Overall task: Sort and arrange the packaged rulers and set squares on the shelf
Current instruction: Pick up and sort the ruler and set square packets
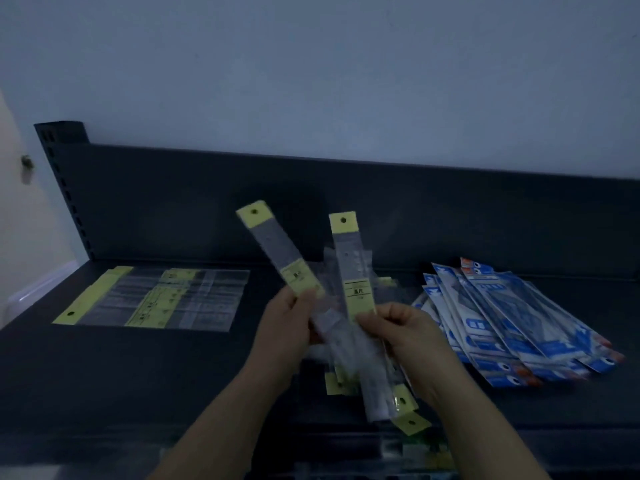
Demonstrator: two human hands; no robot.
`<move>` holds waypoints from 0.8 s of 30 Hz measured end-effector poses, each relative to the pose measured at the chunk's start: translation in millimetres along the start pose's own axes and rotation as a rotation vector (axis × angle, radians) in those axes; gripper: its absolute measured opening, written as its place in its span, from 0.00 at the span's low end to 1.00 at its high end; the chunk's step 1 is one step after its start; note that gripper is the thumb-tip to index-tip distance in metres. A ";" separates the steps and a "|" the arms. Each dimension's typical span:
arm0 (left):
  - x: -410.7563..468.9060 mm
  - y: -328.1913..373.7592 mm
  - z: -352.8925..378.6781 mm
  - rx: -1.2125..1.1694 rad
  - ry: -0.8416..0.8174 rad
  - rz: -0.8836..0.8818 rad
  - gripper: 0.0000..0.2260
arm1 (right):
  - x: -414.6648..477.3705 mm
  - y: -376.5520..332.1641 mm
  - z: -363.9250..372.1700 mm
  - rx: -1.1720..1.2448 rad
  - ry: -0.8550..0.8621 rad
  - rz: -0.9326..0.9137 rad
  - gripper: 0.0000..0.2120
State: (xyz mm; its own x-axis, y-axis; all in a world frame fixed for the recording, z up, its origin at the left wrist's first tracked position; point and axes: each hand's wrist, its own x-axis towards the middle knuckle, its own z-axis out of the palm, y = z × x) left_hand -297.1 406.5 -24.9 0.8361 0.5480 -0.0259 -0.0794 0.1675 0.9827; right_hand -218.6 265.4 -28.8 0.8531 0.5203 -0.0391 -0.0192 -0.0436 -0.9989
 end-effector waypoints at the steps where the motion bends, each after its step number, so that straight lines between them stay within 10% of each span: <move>1: -4.1 -2.8 -1.2 0.019 -0.023 -0.025 0.11 | -2.7 0.9 1.2 0.007 0.015 -0.003 0.08; 24: -39.0 -17.2 -7.3 0.064 -0.085 -0.091 0.10 | -41.2 3.5 -1.3 -0.343 0.028 -0.193 0.10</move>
State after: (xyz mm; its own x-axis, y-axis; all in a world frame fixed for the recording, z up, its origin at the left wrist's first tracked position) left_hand -332.3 388.2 -42.2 0.8813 0.4615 -0.1022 0.0310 0.1593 0.9867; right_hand -253.2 242.7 -30.6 0.8380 0.5235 0.1542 0.3145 -0.2324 -0.9204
